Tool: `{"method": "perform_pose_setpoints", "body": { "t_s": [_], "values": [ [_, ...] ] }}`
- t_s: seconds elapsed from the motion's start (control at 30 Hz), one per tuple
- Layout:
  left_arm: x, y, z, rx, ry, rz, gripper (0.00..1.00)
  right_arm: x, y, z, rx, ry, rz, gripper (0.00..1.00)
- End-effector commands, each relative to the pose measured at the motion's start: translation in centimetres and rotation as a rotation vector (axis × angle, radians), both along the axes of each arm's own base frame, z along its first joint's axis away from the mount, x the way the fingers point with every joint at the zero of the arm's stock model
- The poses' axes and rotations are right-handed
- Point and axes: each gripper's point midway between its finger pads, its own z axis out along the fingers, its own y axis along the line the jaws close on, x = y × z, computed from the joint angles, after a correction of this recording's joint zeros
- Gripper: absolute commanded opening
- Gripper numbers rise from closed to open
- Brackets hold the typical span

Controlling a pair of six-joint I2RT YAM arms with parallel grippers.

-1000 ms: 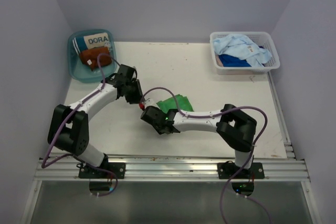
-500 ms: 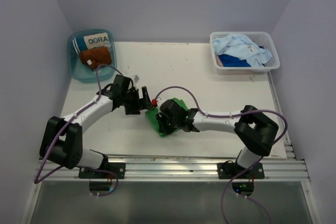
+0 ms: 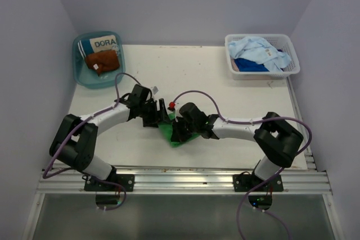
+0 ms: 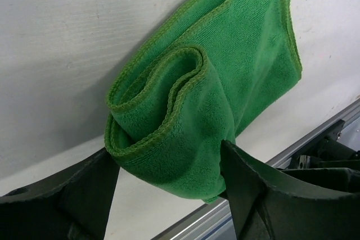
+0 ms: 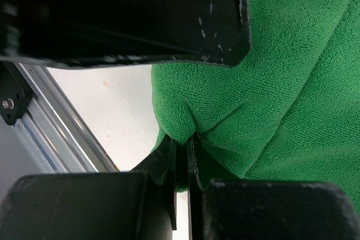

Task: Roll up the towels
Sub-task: Roll the towel

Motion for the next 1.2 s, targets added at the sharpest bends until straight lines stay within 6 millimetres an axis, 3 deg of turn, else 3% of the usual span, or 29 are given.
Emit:
{"method": "perform_pose_setpoints", "body": {
  "t_s": [0.0, 0.13, 0.33, 0.4, 0.43, 0.5, 0.63, 0.87, 1.17],
  "values": [
    [1.1, -0.6, -0.3, 0.003, -0.037, 0.023, 0.73, 0.1, 0.8, 2.4, 0.08, -0.019, 0.006, 0.0],
    [1.6, -0.6, -0.6, 0.021, -0.032, 0.031, 0.6, 0.2, 0.6, 2.3, 0.069, -0.022, 0.004, 0.0],
    [1.3, -0.2, -0.3, 0.05, 0.0, 0.062, 0.22, 1.2, -0.5, 2.3, 0.001, -0.066, -0.039, 0.0],
    [1.3, 0.1, -0.2, 0.064, 0.011, 0.087, 0.13, 1.1, -0.7, 2.7, -0.053, -0.105, -0.037, 0.14],
    [1.2, 0.4, -0.1, 0.076, 0.015, 0.105, 0.09, 1.7, -0.9, 3.3, -0.094, -0.162, -0.056, 0.32],
    [0.9, 0.5, -0.1, 0.072, 0.031, 0.13, 0.07, 1.2, -0.5, 3.9, -0.129, -0.219, -0.043, 0.47],
    [0.4, 0.5, -0.1, 0.063, 0.06, 0.148, 0.03, 1.6, -0.1, 4.9, -0.185, -0.316, -0.073, 0.62],
    [0.0, 0.8, -0.4, 0.075, 0.08, 0.165, 0.0, 1.9, 1.6, 5.1, -0.256, -0.42, -0.051, 0.64],
    [0.0, 0.9, 0.2, 0.072, 0.072, 0.181, 0.0, 1.5, 3.8, 2.9, -0.316, -0.482, 0.033, 0.64]
  ]
}}
